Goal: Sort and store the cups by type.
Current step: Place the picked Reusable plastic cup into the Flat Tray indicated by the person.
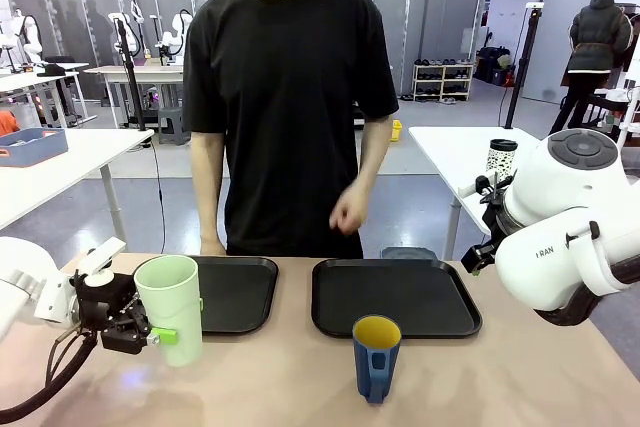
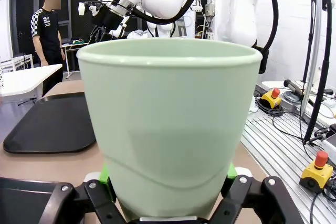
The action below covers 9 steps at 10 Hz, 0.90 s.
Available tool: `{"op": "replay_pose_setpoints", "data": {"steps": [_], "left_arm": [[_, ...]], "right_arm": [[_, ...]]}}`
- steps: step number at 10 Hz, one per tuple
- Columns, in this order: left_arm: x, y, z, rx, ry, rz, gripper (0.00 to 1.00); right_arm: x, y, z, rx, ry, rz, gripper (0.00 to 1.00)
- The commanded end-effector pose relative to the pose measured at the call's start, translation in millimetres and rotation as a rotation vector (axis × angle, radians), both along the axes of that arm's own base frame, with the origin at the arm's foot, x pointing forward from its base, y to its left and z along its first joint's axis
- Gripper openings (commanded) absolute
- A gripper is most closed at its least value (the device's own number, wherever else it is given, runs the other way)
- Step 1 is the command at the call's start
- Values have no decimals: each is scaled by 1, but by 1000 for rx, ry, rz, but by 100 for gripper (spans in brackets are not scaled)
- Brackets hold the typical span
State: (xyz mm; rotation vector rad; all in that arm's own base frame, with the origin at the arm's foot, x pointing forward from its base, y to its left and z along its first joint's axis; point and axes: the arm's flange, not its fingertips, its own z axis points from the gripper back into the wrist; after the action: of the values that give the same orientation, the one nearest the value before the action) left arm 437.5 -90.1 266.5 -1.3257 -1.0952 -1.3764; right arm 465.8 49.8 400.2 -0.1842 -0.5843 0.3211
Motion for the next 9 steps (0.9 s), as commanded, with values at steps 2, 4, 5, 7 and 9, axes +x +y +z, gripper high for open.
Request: {"op": "replay_pose_setpoints", "data": {"steps": [2, 4, 5, 7, 9], "left_arm": [[3, 1, 1, 4, -11, -8, 58], [3, 1, 1, 4, -11, -8, 58], [3, 1, 1, 4, -11, -8, 58], [3, 1, 1, 4, -11, -8, 58], [3, 1, 1, 4, -11, -8, 58]], "right_arm": [[1, 0, 0, 2, -1, 2, 100], [1, 0, 0, 2, -1, 2, 100], [1, 0, 0, 2, -1, 2, 100], [1, 0, 0, 2, -1, 2, 100], [1, 0, 0, 2, -1, 2, 100]]}}
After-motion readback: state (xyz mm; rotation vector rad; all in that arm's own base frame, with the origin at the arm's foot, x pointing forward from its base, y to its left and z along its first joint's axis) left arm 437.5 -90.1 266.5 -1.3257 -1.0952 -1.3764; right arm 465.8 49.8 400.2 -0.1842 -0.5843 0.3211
